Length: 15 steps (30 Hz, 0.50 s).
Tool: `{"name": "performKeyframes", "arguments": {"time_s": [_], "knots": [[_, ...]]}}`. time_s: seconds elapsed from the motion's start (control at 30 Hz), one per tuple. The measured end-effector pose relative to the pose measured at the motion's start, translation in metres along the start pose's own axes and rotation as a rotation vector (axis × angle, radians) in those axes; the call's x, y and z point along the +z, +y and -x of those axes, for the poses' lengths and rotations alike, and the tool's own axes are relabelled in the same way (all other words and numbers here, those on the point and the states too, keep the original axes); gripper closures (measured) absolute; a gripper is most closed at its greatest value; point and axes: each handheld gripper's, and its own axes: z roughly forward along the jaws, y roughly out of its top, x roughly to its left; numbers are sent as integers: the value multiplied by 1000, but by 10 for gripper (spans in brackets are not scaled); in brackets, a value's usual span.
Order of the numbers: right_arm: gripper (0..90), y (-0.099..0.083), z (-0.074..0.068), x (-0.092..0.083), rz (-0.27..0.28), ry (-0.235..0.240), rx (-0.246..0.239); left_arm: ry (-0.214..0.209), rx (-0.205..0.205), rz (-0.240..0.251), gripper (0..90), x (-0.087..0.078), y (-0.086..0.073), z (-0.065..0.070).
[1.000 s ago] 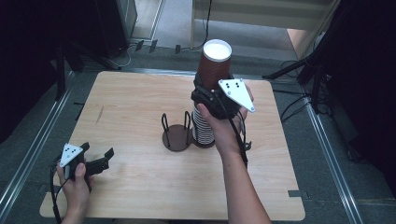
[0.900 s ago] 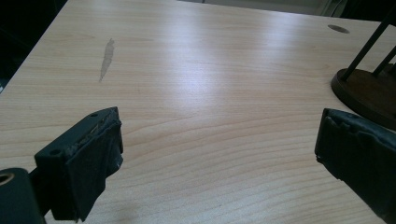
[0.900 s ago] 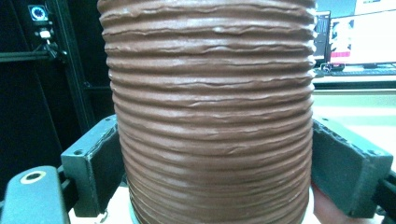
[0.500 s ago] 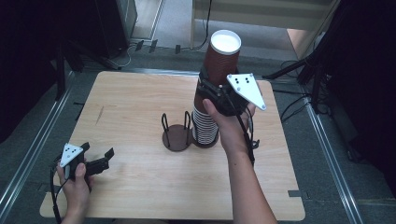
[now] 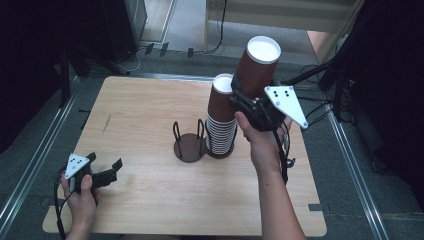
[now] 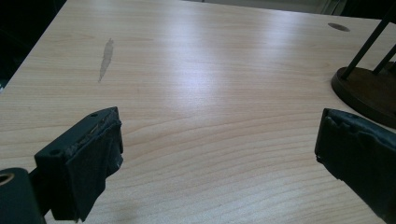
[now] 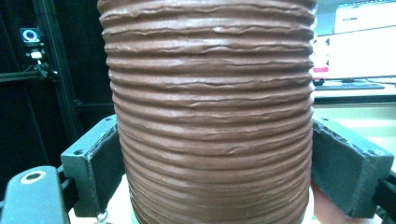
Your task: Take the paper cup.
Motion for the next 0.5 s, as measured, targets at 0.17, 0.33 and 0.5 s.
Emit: {"name": "performKeyframes", "arguments": {"time_s": [0.17,0.33,0.5], "knots": [[123,-3,13,-9,-3,-25,5,3,1,-1,17,0,0,1],[123,-13,29,-19,-22,-51,5,7,2,-2,17,0,0,1],[122,-29,42,-28,-49,-72,15,11,-4,-3,17,0,0,0]]}}
